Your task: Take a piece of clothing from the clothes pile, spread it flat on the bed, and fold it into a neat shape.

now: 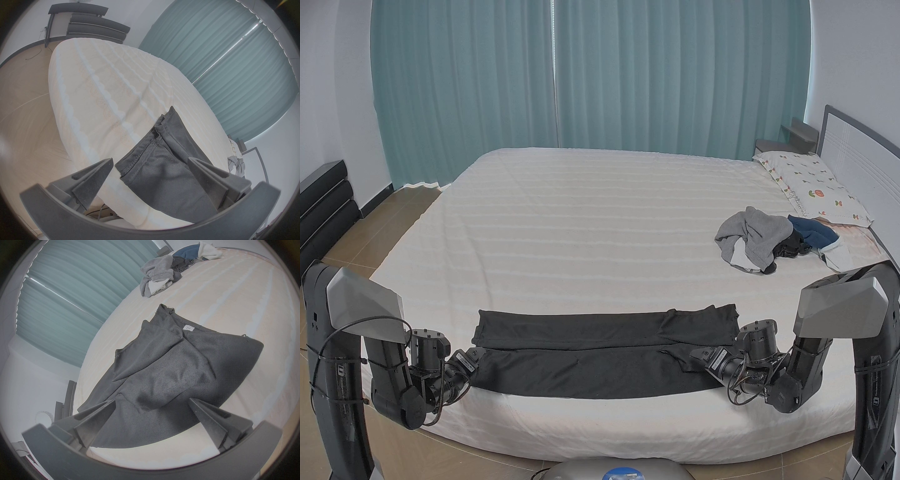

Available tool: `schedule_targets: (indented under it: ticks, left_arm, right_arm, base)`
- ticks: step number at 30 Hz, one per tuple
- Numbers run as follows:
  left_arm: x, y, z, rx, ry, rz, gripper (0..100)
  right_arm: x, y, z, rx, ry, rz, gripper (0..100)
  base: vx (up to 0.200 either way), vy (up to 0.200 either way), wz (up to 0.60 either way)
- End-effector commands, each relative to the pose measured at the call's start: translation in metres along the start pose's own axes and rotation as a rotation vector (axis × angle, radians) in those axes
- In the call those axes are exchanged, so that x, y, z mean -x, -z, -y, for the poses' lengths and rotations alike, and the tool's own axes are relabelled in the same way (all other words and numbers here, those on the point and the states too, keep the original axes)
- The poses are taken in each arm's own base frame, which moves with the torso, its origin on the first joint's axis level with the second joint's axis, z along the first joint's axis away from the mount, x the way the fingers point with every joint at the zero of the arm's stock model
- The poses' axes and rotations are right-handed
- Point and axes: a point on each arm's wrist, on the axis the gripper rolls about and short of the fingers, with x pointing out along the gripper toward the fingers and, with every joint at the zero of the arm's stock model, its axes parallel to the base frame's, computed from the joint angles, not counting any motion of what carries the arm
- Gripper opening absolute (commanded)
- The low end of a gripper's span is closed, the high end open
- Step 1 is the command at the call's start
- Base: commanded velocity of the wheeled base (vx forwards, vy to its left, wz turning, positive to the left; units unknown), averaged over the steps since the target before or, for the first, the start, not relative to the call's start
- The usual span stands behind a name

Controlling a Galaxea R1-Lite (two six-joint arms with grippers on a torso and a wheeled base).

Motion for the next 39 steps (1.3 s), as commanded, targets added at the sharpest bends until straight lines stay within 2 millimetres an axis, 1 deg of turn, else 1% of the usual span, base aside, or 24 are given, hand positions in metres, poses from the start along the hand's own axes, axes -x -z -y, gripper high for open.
schedule_targets:
  ticks: [1,4,5,9,14,18,22,28,33,37,38,39]
  left_arm:
    - [0.000,0.000,-0.001,-0.001,-0.002,-0.002,100]
    - [0.000,0.000,-0.001,-0.001,-0.002,-0.002,100]
    - [0.000,0.000,-0.001,0.000,-0.002,-0.002,100]
    - [0.000,0.000,-0.001,0.000,-0.002,-0.002,100]
    - [0.000,0.000,-0.001,0.000,-0.002,-0.002,100]
    - [0.000,0.000,-0.001,0.000,-0.002,-0.002,100]
    - [0.000,0.000,-0.001,-0.001,-0.002,-0.002,100]
    - [0.000,0.000,-0.001,-0.001,-0.002,-0.002,100]
    - [0.000,0.000,-0.001,0.001,-0.003,-0.001,100]
    - [-0.001,0.000,0.000,0.001,0.001,0.002,100]
    - [-0.001,-0.001,0.000,0.002,0.002,0.003,100]
    - [-0.001,-0.001,0.000,0.002,0.002,0.003,100]
  right_arm:
    - [-0.005,-0.001,-0.002,0.004,0.004,0.000,100]
    - [-0.006,-0.001,-0.002,0.003,0.009,0.011,100]
    - [-0.007,-0.002,-0.002,0.003,0.008,0.015,0]
    - [-0.008,-0.003,-0.003,0.003,0.008,0.019,0]
    - [-0.006,-0.001,0.000,0.007,0.074,0.037,0]
    - [-0.004,-0.001,-0.001,0.007,0.080,0.046,0]
    - [0.005,-0.003,-0.007,0.008,0.058,0.047,0]
    - [0.014,0.003,-0.007,0.019,0.060,0.022,0]
    - [0.017,0.004,-0.005,0.015,0.065,0.018,0]
    - [0.021,0.000,-0.004,-0.003,0.039,-0.002,0]
    - [0.024,-0.003,-0.005,-0.011,0.019,-0.007,100]
    - [0.026,-0.005,-0.006,-0.016,0.000,-0.008,100]
  base:
    - [0.000,0.000,0.00]
    - [0.000,0.000,0.00]
    - [0.000,0.000,0.00]
    - [0.000,0.000,0.00]
    - [0.000,0.000,0.00]
    - [0.000,0.000,0.00]
    - [0.000,0.000,0.00]
    - [0.000,0.000,0.00]
    - [0.000,0.000,0.00]
    - [0.000,0.000,0.00]
    - [0.000,0.000,0.00]
    - [0.000,0.000,0.00]
